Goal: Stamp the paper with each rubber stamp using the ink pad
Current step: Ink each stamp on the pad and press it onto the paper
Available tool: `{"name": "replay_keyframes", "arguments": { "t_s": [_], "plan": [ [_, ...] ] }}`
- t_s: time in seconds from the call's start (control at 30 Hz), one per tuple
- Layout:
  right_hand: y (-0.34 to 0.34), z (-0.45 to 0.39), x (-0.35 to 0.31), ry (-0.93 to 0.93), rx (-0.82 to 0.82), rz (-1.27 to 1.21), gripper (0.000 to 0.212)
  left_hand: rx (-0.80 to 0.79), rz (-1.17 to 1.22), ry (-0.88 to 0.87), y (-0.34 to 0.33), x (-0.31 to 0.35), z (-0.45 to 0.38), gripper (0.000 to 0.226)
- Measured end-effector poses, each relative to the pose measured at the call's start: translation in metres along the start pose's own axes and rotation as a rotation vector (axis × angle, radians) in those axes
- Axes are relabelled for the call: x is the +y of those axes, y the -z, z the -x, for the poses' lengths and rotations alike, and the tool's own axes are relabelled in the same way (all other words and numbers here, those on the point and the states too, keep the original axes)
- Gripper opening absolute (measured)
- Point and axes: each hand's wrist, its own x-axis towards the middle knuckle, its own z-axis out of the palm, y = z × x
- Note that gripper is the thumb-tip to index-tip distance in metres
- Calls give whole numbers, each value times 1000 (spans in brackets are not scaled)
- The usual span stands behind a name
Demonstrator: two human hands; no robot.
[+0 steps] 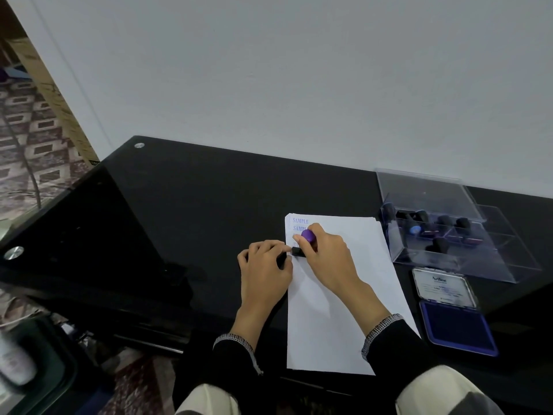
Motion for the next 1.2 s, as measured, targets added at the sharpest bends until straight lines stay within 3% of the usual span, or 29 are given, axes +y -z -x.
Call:
{"name": "replay_keyframes", "arguments": {
  "t_s": [0.53, 1.2],
  "plan": [
    [-4, 4, -6, 16, 17, 45, 35, 0, 11, -4, 0, 0, 0, 19],
    [-13, 2, -2, 39, 28, -110, 33, -11, 7, 6, -1, -1, -2, 18]
  ]
}}
